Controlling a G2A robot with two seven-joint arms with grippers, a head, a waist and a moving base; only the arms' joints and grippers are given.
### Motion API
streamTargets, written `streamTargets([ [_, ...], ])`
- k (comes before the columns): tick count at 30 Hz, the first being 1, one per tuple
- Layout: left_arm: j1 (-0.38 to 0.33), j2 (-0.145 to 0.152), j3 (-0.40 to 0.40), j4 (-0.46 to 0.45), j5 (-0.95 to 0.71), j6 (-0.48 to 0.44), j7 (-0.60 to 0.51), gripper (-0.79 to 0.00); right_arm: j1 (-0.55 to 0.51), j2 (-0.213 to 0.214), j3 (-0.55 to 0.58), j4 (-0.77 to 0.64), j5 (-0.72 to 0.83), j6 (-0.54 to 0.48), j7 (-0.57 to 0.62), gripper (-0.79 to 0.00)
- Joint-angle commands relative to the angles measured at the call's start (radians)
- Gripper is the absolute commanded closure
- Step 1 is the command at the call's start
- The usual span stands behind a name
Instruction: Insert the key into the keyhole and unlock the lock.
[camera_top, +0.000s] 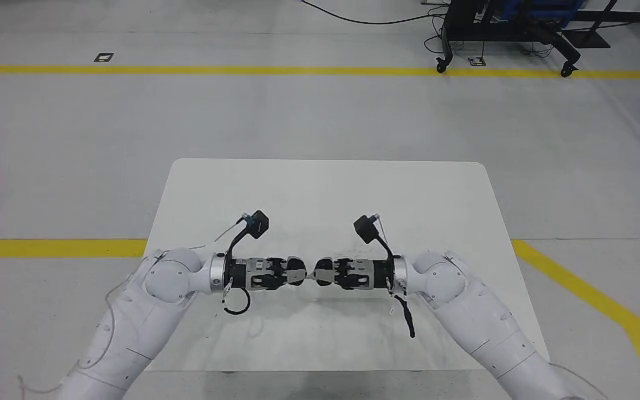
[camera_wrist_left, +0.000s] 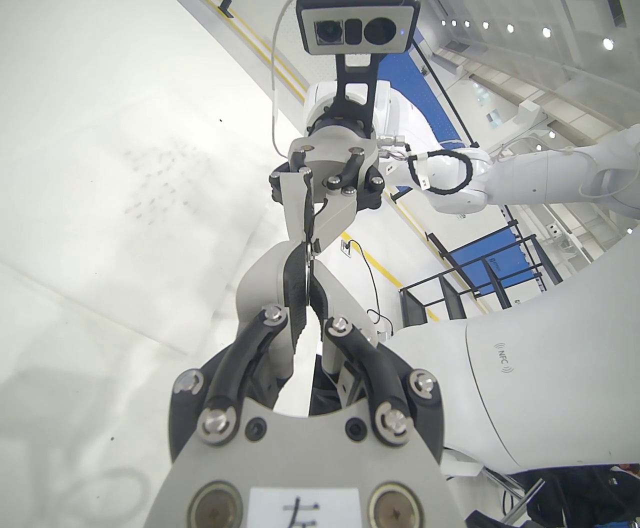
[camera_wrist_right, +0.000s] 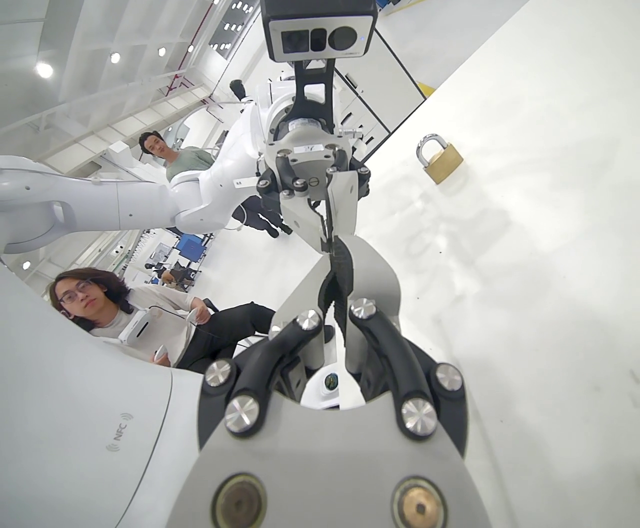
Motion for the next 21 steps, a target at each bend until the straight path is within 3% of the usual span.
streamTargets([
  [1,-0.001,0.000,-0.002,0.001,-0.003,0.002,0.012,-0.785,-0.001,0.001,0.002,0.008,0.006,-0.007,-0.012,0.000],
  [7,0.000,0.002,-0.008,0.003,-0.032,-0.018,0.025,-0.785,-0.012,0.009,0.035,0.038,0.038,-0.035,-0.050,0.000],
  [14,0.000,0.002,-0.008,0.003,-0.032,-0.018,0.025,-0.785,-0.044,0.039,0.162,0.085,0.098,-0.109,-0.095,0.000],
  [21,0.000,0.002,-0.008,0.003,-0.032,-0.018,0.025,-0.785,-0.046,0.040,0.169,0.087,0.104,-0.113,-0.098,0.000],
])
